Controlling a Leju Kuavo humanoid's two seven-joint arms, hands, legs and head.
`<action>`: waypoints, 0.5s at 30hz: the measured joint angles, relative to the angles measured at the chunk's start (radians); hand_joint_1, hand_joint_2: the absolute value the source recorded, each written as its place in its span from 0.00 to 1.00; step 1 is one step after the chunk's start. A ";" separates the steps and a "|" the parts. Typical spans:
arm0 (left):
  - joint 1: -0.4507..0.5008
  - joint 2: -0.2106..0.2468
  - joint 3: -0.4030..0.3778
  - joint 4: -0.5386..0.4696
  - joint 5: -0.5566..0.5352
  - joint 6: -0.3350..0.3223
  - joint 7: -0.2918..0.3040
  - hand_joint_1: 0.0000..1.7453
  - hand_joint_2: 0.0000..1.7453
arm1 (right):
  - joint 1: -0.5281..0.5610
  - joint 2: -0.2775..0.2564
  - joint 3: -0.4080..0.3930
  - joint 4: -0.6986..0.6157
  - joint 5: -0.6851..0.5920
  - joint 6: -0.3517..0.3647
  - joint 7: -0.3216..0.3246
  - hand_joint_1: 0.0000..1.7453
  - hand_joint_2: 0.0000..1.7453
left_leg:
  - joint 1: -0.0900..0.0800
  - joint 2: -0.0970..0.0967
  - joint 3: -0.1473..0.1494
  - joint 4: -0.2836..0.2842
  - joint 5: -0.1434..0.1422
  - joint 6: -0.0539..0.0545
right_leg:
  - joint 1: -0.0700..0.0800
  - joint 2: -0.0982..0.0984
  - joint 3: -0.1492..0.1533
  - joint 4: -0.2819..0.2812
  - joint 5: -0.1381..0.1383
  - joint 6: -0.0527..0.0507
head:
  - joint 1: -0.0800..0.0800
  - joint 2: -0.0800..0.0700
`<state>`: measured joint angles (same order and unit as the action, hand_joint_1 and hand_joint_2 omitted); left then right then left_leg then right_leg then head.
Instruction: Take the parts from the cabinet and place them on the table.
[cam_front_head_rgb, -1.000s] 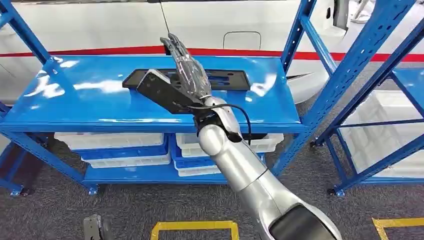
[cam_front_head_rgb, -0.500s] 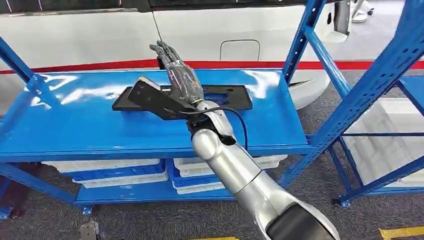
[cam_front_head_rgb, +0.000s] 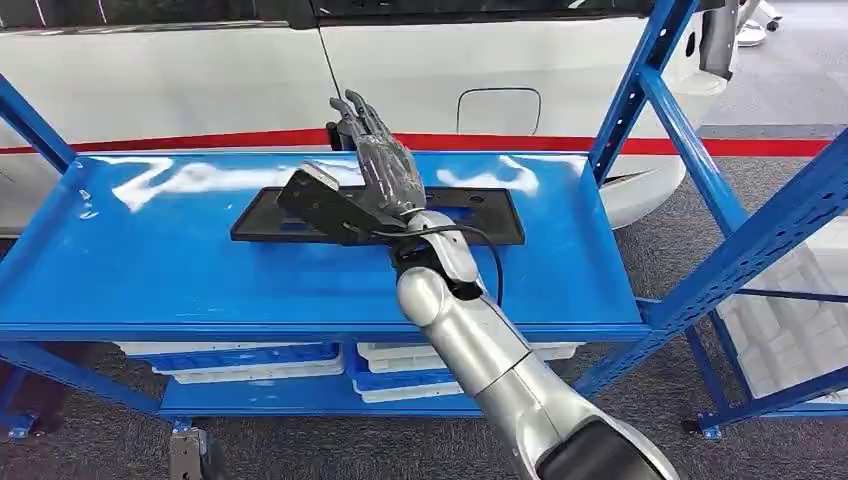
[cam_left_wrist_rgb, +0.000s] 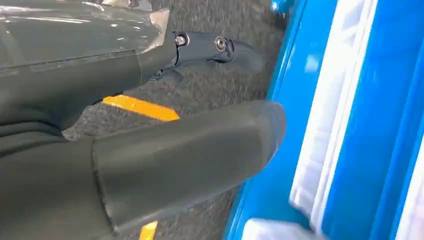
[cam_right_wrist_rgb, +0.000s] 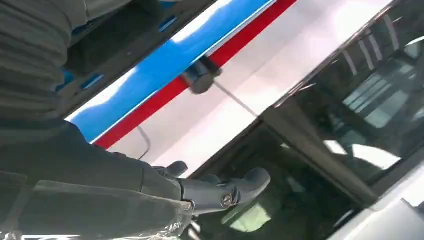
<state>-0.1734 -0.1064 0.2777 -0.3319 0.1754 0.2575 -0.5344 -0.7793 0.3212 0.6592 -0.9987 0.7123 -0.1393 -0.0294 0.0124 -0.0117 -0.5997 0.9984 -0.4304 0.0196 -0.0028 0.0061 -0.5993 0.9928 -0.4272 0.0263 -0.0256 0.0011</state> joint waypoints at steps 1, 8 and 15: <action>-0.003 0.000 -0.002 0.000 -0.009 0.000 0.005 0.00 0.00 | 0.009 -0.003 -0.008 0.000 0.015 -0.005 0.000 0.00 1.00 | 0.001 0.002 0.002 -0.003 0.000 0.000 | 0.001 0.002 0.000 0.000 0.000 0.000 | 0.000 0.000; -0.032 -0.013 -0.038 0.000 -0.043 0.003 0.031 0.00 0.00 | 0.079 -0.040 -0.040 -0.006 0.076 -0.017 0.013 0.00 1.00 | 0.001 0.009 0.010 -0.014 -0.002 -0.006 | 0.003 0.010 0.000 0.000 -0.004 -0.006 | -0.001 0.000; -0.042 -0.024 -0.054 0.000 -0.051 0.007 0.048 0.00 0.00 | 0.145 -0.064 -0.022 0.006 0.195 -0.011 0.055 0.00 1.00 | 0.001 0.009 0.010 -0.015 -0.003 -0.012 | 0.003 0.010 0.000 0.001 -0.005 -0.008 | 0.000 0.000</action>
<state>-0.2150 -0.1305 0.2236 -0.3319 0.1240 0.2644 -0.4864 -0.6348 0.2575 0.6370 -0.9930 0.9074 -0.1507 0.0259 0.0131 -0.0023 -0.5900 0.9832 -0.4331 0.0076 0.0001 0.0160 -0.5991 0.9936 -0.4326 0.0183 -0.0256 0.0011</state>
